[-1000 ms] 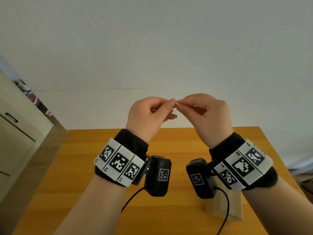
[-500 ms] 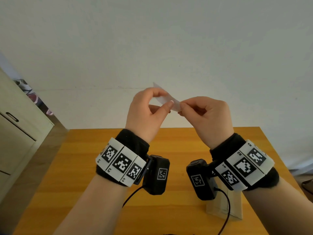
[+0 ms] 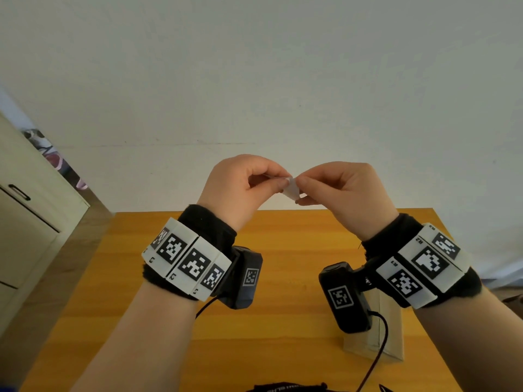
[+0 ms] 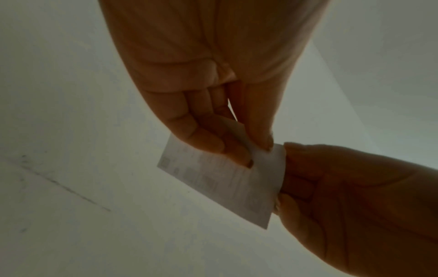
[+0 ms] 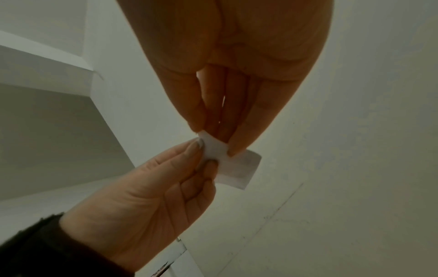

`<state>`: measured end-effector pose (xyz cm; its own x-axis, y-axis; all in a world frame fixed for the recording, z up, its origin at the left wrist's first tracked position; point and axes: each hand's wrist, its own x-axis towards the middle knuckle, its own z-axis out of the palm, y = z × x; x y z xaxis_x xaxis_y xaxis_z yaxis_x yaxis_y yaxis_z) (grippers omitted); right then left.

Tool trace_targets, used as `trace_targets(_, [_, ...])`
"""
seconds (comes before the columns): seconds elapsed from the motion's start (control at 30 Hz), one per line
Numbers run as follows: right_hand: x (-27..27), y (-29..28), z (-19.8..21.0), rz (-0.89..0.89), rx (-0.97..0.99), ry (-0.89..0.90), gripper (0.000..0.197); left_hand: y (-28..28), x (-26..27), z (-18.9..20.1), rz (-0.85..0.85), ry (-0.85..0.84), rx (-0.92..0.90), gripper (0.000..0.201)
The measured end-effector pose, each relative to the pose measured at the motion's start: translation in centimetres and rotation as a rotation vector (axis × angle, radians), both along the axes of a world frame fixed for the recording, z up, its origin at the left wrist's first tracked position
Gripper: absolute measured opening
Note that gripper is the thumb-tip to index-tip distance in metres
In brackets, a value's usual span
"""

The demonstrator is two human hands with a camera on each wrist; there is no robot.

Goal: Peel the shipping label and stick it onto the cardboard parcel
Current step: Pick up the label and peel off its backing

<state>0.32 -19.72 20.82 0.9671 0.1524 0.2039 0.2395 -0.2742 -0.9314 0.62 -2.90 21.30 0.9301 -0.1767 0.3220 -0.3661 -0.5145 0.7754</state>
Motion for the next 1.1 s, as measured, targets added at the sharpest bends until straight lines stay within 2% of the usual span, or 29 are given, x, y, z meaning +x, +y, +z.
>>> trace_targets(0.3, [0.0, 0.1, -0.2, -0.033, -0.169, -0.09, 0.013, 0.1, 0.0, 0.1, -0.036, 0.034, 0.069, 0.012])
trace_targets(0.47, [0.1, 0.0, -0.2, 0.04, -0.245, -0.093, 0.013, 0.1, 0.2, 0.3, -0.042, 0.04, 0.171, 0.014])
trace_targets(0.7, [0.5, 0.0, -0.6, 0.03, -0.264, -0.111, 0.019, -0.1, 0.3, 0.2, -0.045, 0.072, 0.185, 0.014])
trace_targets(0.93, [0.6, 0.4, -1.6, -0.034, -0.274, -0.214, 0.029, -0.5, 0.4, 0.4, -0.054, 0.06, 0.224, 0.013])
trace_targets(1.1, [0.7, 0.5, -1.8, -0.034, -0.312, -0.236, 0.019, -0.7, 0.3, 0.4, -0.051, 0.069, 0.229, 0.014])
